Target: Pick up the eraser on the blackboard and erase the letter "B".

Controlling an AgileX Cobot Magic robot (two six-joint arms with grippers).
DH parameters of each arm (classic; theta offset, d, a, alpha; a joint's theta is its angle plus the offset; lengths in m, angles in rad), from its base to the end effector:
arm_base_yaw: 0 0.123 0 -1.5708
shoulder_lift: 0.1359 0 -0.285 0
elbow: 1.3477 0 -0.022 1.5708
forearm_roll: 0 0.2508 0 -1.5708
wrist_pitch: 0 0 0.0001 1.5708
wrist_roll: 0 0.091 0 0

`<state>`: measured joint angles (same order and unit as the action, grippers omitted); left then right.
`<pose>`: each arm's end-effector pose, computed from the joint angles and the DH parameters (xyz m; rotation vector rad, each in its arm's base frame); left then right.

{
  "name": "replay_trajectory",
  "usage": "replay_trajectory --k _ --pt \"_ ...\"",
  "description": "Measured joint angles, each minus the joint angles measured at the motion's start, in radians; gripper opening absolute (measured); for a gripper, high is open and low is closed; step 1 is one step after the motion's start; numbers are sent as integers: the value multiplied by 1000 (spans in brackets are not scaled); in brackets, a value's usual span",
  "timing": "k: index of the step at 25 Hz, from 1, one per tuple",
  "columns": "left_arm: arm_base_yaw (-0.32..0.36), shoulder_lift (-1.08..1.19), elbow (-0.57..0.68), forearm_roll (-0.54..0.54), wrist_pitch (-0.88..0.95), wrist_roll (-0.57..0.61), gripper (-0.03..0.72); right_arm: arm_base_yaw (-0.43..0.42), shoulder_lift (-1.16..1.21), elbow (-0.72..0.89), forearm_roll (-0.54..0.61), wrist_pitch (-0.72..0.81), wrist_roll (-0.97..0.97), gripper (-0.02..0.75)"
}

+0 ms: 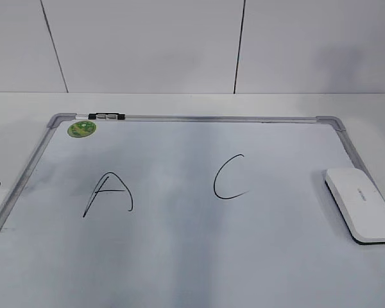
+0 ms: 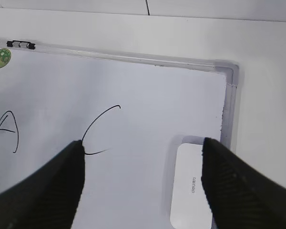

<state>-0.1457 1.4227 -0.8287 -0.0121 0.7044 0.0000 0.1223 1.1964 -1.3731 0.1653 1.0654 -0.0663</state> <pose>0.2556 -0.0382 0.2203 0.1918 2.7766 -0.0500 0.2287 0.0413 0.4222 -0.1976 2.3602 0.2369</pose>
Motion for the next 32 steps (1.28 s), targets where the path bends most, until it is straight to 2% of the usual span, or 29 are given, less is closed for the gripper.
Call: replay_trajectory --k 14,23,32 --pt "0 -503 4 -10 -14 0 587 0 -297 251 -36 -82 -4 594" --pt "0 -715 11 -12 79 0 583 0 -562 411 -45 -147 -4 594" --pt "0 -938 208 -34 146 0 580 0 -757 579 -46 -149 -6 594"
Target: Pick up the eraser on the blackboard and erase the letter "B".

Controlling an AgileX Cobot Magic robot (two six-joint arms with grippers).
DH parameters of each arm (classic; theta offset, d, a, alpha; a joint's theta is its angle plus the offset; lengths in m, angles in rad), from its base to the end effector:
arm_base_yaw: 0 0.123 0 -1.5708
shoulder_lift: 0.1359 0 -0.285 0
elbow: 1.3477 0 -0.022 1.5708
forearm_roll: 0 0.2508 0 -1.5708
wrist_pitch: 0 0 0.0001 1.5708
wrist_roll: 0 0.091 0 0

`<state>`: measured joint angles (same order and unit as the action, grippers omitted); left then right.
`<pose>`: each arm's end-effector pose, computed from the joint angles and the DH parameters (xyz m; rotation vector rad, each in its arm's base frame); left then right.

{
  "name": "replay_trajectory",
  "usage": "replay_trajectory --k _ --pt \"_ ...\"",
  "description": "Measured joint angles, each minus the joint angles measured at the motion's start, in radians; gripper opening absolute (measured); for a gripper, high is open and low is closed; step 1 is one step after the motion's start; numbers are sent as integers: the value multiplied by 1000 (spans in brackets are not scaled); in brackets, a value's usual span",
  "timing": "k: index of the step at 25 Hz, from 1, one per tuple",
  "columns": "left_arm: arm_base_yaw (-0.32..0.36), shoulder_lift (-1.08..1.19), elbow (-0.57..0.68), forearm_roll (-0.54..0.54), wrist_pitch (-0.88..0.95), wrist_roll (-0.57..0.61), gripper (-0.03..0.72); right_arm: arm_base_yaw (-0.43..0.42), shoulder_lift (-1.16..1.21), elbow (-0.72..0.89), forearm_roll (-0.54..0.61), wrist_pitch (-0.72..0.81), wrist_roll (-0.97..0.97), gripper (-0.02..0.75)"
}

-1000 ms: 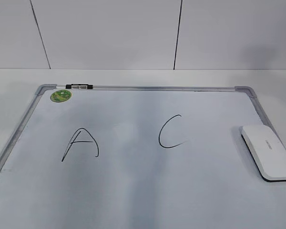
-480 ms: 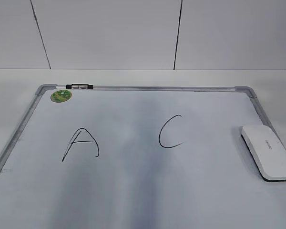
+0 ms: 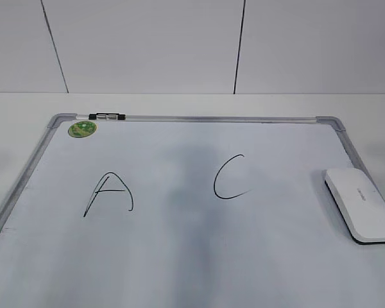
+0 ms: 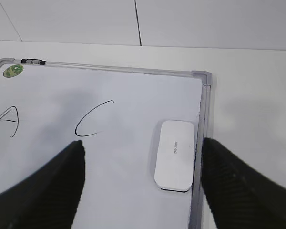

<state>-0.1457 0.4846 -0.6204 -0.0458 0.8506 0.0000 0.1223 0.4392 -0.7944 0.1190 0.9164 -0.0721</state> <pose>0.0801 -0.0149 0.3122 0.1463 2.1959 -0.1364 0.0573 0.0157 0.3641 -0.1833 2.0353 0.1731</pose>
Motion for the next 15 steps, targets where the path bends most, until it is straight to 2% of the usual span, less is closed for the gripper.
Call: replay_trajectory --k 4,15 --pt "0 -122 55 0 39 0 575 0 -76 63 0 4 -13 594" --pt "0 -389 75 0 162 0 550 0 -269 167 -12 110 -70 594"
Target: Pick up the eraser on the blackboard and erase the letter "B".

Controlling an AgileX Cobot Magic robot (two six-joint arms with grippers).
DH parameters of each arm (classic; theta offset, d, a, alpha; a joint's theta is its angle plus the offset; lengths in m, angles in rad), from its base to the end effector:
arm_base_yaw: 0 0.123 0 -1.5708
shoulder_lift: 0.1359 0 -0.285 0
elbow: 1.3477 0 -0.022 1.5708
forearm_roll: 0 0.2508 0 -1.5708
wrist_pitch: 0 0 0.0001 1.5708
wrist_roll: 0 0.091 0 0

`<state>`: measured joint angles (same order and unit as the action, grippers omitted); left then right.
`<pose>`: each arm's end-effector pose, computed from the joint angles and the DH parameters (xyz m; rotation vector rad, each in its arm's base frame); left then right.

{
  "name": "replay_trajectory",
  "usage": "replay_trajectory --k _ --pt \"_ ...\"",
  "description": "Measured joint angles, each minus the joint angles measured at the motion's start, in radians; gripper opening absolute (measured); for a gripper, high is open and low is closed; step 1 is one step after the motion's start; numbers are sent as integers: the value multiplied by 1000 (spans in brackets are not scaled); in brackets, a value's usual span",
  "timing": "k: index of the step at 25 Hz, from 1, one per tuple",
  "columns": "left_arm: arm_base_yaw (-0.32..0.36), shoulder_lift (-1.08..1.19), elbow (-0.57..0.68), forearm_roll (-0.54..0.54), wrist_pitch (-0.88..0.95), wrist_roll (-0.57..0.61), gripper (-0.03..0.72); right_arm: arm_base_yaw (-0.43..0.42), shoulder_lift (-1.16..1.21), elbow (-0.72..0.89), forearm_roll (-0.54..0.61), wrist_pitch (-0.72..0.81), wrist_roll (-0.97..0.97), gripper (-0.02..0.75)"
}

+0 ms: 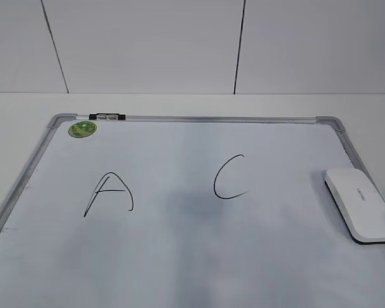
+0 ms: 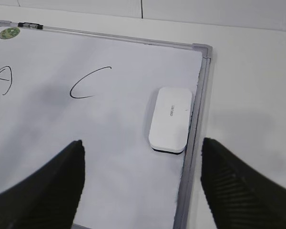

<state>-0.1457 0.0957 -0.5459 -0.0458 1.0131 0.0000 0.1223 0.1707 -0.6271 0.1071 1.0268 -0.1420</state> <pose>0.0070 -0.0046 0.2940 0.1486 2.0434 -0.1457 0.0108 0.0097 0.3156 -0.2703 2.0334 0.1163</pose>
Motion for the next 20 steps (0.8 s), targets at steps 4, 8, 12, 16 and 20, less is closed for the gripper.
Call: replay_trajectory --k 4,8,12,16,20 --pt "0 -62 14 2 46 0 540 0 -75 27 -37 29 -4 594" --pt "0 -85 32 6 86 0 539 0 -129 68 -44 47 -6 594" --pt "0 -85 37 6 94 0 539 0 -161 95 -48 69 -7 594" --pt "0 -85 37 6 94 0 523 0 -170 102 -54 79 -7 594" --pt "0 -85 37 6 94 0 482 0 -176 117 -43 105 8 594"
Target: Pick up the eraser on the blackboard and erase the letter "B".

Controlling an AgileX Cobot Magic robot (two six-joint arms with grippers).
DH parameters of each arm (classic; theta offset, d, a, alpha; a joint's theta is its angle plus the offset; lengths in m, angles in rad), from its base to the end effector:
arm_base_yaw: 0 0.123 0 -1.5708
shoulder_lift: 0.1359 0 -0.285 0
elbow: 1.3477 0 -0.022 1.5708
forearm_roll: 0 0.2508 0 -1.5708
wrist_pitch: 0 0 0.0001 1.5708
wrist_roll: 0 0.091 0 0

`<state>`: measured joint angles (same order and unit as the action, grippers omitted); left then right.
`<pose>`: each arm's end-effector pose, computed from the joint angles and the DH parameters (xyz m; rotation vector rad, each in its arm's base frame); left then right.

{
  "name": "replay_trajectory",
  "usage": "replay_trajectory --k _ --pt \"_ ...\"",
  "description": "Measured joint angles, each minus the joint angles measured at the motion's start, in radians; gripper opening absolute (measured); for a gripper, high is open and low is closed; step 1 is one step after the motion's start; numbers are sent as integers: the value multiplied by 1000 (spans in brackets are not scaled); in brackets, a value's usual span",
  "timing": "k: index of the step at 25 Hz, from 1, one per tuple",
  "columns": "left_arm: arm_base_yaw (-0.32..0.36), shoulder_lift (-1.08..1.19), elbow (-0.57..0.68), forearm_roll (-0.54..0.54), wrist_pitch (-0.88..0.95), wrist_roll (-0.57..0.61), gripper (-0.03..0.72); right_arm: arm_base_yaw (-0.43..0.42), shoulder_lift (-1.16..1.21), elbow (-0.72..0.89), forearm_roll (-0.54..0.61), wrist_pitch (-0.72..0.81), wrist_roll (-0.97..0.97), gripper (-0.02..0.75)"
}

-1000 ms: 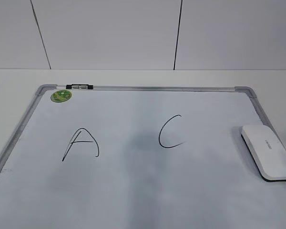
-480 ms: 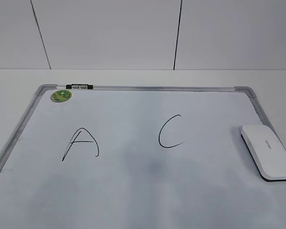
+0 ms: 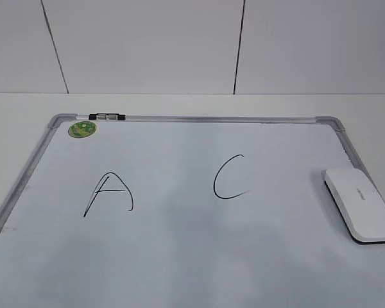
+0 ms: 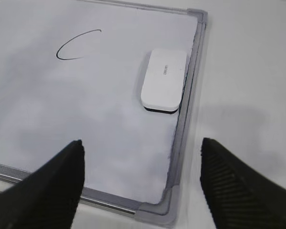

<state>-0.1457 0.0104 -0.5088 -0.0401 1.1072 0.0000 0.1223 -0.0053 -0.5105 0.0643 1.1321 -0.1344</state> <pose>-0.0067 -0.0023 0.2761 0.1554 2.0888 -0.1365 -0.0106 0.0040 0.2746 -0.2750 2.0808 0.0703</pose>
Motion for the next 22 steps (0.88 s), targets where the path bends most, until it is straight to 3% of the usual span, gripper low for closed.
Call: replay_trajectory --k 8,14,22 --pt "0 0 0 0 0 0 412 0 0 11 -8 12 46 594" --pt "5 0 0 -2 0 0 405 -4 -4 11 -12 13 52 594" --pt "114 0 0 -4 0 0 381 -58 -10 12 -14 13 54 594"
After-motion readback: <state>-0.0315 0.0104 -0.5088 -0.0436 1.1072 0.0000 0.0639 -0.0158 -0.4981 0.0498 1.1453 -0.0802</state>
